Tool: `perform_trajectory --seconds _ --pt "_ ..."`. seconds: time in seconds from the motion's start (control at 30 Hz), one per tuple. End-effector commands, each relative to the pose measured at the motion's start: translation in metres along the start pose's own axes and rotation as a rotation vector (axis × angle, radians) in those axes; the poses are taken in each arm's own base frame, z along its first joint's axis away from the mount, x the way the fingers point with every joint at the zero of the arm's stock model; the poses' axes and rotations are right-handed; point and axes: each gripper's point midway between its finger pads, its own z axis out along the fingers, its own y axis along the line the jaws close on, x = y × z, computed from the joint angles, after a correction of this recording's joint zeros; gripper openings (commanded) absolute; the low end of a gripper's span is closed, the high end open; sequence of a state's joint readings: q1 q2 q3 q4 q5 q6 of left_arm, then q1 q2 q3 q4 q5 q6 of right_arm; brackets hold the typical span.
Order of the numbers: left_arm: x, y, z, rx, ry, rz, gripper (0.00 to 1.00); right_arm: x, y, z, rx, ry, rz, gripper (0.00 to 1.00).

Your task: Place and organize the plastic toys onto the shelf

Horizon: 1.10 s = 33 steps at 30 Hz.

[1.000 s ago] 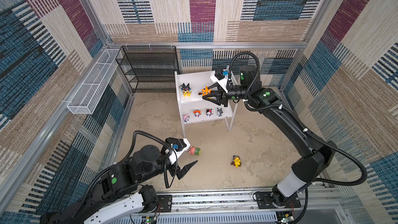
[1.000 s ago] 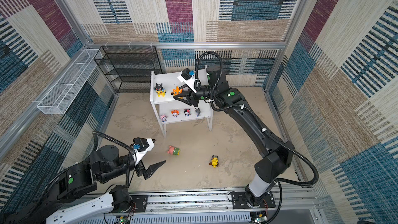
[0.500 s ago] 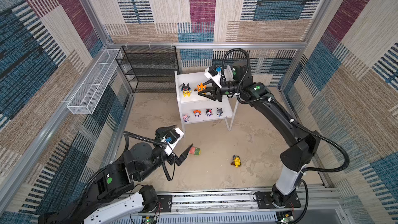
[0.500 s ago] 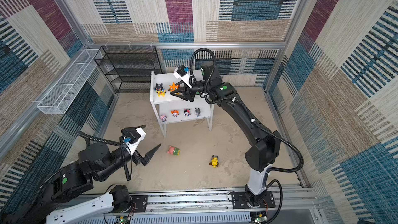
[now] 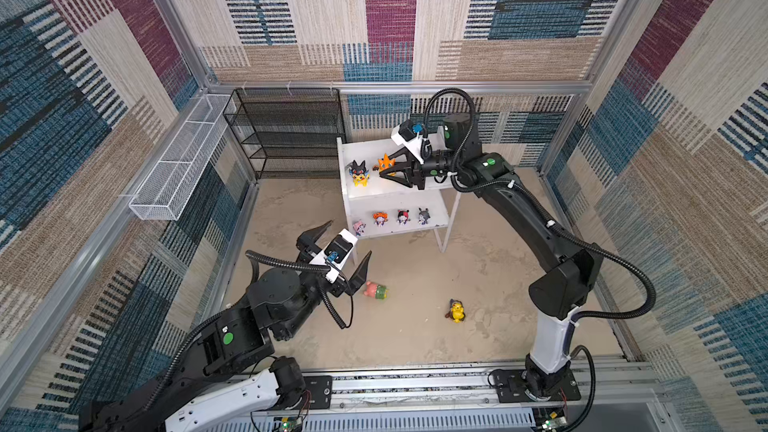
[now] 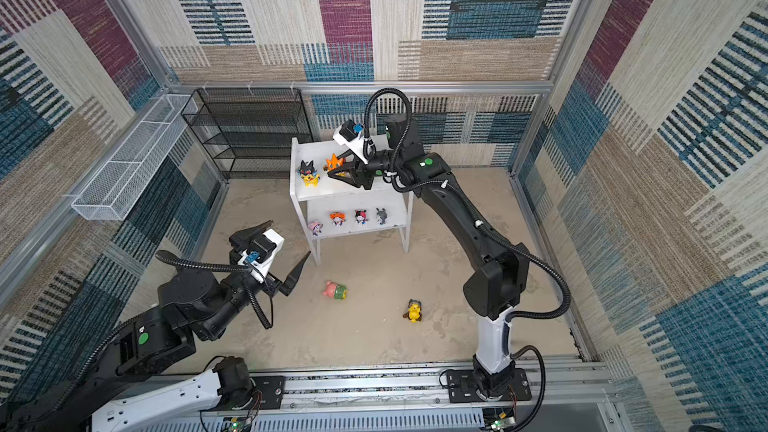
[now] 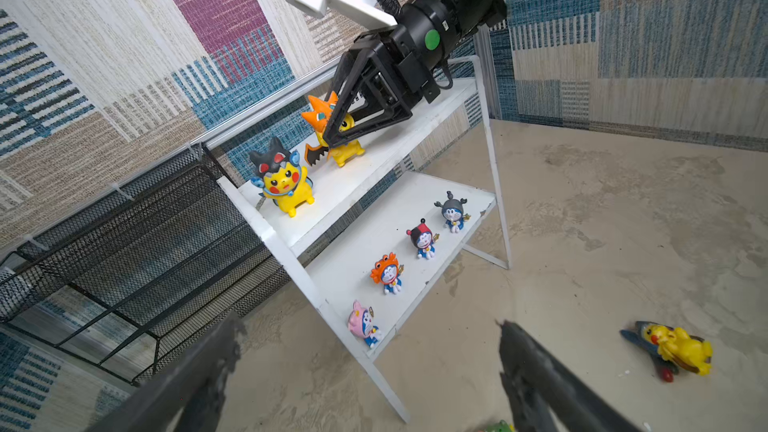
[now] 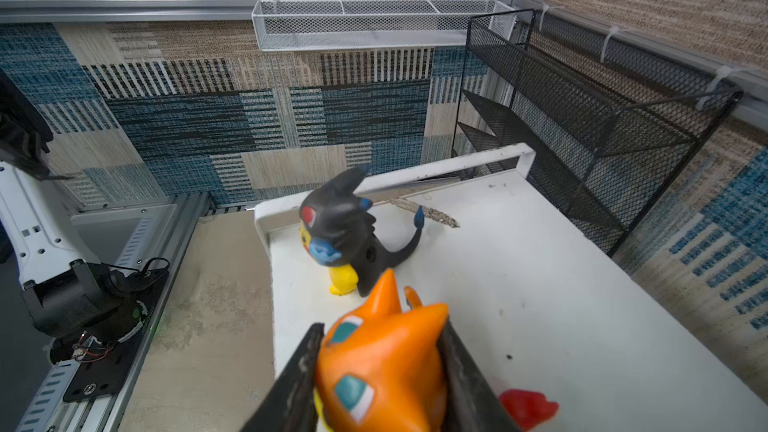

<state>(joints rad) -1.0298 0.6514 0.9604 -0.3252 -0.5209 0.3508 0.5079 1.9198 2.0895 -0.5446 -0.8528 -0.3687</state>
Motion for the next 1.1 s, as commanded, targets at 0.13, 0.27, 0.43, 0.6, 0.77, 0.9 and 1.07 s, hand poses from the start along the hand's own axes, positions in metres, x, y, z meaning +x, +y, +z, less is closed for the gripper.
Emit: perform_trajectory --seconds 0.13,0.27,0.43,0.6,0.77,0.9,1.07 --pt "-0.006 0.003 0.001 -0.006 -0.042 -0.009 0.99 0.005 0.009 0.002 -0.068 0.017 -0.01 0.33" --pt "-0.003 0.002 0.004 0.009 -0.039 -0.024 0.99 0.009 0.011 0.003 -0.081 0.032 -0.008 0.33" --pt "0.0 0.003 0.006 0.021 -0.037 -0.061 0.99 0.011 0.009 0.003 -0.077 0.043 -0.007 0.38" --pt "0.003 0.004 0.007 0.025 -0.031 -0.075 0.99 0.01 0.006 0.004 -0.065 0.044 -0.011 0.44" --pt "0.006 0.003 0.008 0.031 -0.026 -0.085 0.99 0.006 0.003 0.002 -0.054 0.04 -0.021 0.51" --pt "0.008 0.003 0.01 0.037 -0.024 -0.093 0.99 0.001 0.003 0.001 -0.05 0.034 -0.032 0.55" --pt "0.009 0.003 0.01 0.042 -0.023 -0.1 0.99 -0.005 0.003 -0.001 -0.043 0.026 -0.044 0.58"
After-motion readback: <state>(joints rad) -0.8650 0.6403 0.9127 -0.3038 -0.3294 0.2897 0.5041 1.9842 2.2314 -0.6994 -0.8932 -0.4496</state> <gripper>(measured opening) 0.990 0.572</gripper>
